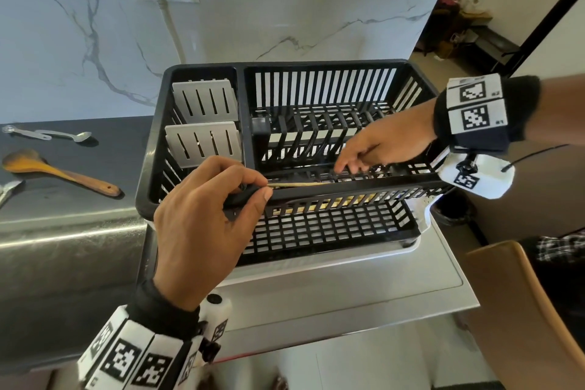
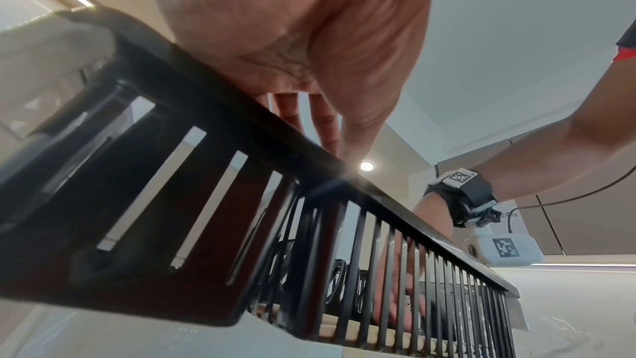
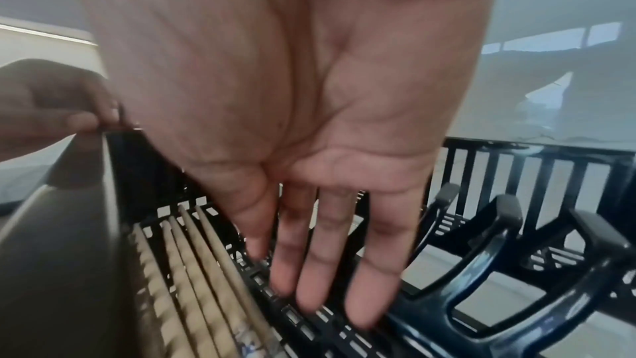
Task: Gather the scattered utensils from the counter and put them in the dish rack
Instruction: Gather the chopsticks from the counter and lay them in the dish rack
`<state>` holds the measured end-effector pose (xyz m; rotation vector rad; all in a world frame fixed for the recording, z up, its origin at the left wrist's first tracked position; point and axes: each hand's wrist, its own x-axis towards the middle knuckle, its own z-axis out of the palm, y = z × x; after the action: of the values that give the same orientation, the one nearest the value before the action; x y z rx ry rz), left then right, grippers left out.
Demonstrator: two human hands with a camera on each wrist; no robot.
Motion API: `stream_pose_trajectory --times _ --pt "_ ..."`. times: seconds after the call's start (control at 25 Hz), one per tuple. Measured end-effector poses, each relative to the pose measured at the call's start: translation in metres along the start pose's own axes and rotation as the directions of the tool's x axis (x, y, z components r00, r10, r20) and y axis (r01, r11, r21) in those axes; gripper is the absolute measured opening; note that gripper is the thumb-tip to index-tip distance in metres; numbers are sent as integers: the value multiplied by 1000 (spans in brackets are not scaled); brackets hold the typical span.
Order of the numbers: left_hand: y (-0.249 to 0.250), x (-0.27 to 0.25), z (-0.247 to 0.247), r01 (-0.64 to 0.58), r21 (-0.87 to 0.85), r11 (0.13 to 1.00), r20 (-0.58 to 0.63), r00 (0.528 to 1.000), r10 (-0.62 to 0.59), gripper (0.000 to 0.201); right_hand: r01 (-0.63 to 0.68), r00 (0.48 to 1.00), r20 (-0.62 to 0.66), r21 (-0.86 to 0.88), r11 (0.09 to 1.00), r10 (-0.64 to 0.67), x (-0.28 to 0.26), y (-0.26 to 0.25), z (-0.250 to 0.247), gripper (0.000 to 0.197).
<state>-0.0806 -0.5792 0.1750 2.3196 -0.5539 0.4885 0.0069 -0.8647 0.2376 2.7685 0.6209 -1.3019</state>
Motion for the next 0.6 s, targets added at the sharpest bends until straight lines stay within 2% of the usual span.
stream_pose_trajectory --times 0.08,0.24,0.36,0.48,0.6 --pt "-1 0 0 3 6 1000 0 1000 -3 11 0 999 -52 77 997 4 4 -2 -5 42" --pt "-1 0 1 -10 6 1000 6 1000 10 15 -10 994 105 41 999 5 15 -7 1 44" --pt "-4 0 1 -24 2 1000 8 1000 24 16 -16 989 143 -39 999 22 17 -9 3 48" --pt "-4 0 1 -35 2 999 5 999 35 17 -4 987 159 6 1000 3 18 -12 3 43" --pt "-5 1 0 -49 7 999 9 999 49 16 2 993 115 9 1000 -3 19 -14 1 43"
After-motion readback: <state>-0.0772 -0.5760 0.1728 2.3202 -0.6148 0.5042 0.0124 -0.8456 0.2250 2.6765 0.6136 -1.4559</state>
